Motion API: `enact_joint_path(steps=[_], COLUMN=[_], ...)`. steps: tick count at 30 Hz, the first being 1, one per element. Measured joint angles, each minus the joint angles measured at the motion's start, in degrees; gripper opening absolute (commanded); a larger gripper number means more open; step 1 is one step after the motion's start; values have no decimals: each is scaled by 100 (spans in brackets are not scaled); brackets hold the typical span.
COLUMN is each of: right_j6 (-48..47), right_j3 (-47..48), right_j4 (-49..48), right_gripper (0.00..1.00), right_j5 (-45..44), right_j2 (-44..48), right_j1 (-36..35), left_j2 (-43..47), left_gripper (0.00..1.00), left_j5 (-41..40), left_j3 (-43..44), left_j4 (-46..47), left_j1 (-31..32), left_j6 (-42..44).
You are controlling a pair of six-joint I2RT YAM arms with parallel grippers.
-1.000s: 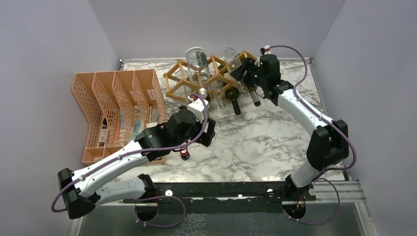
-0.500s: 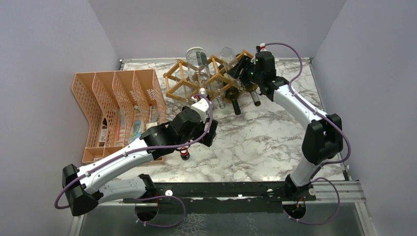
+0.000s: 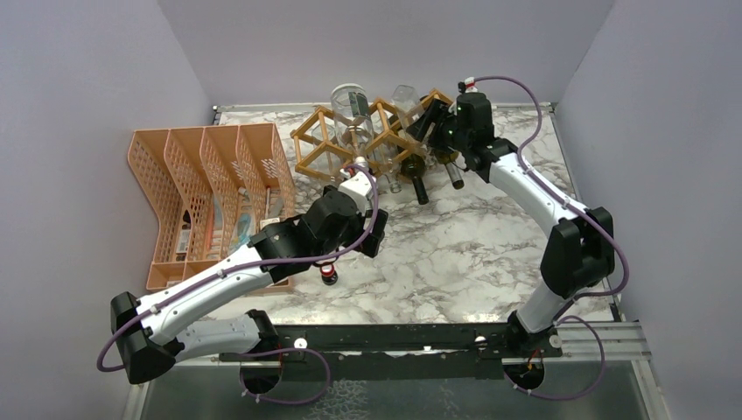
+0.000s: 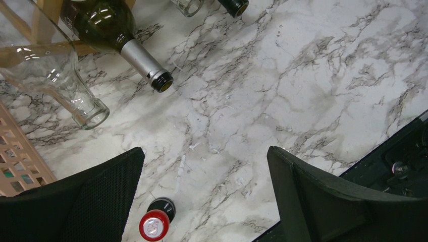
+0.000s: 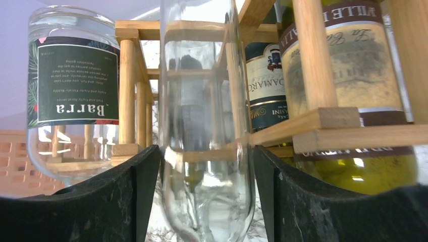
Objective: Put the wine bottle on the wine rack
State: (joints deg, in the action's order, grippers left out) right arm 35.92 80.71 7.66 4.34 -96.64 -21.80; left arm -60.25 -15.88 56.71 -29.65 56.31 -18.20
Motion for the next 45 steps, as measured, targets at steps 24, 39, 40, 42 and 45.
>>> enact_joint_path(steps=[24, 39, 40, 42, 45], right_j6=[-957, -1167, -1202, -1252, -1316], right_j3=[-1215, -2363, -2363, -2350, -2236], right_j4=[750, 2028, 2046, 2098, 2240], right_gripper=[83, 84, 84, 84, 85], right_j5=[-538, -1982, -2048, -2175, -2312], right_j2=[2704, 5906, 6035, 6253, 6384], right_j1=[11, 11, 11, 11, 11], left_j2=[461, 1602, 1683, 1838, 2087], left_gripper=[99, 99, 99, 99, 99], left_j5=[-662, -1755, -1797, -1862, -1974], left_j3=[575, 1224, 1224, 1226, 1246], left_j4=[42, 195, 197, 205, 210], left_j1=[0, 0, 0, 0, 0], left_j6=[503, 1036, 1075, 1152, 1292])
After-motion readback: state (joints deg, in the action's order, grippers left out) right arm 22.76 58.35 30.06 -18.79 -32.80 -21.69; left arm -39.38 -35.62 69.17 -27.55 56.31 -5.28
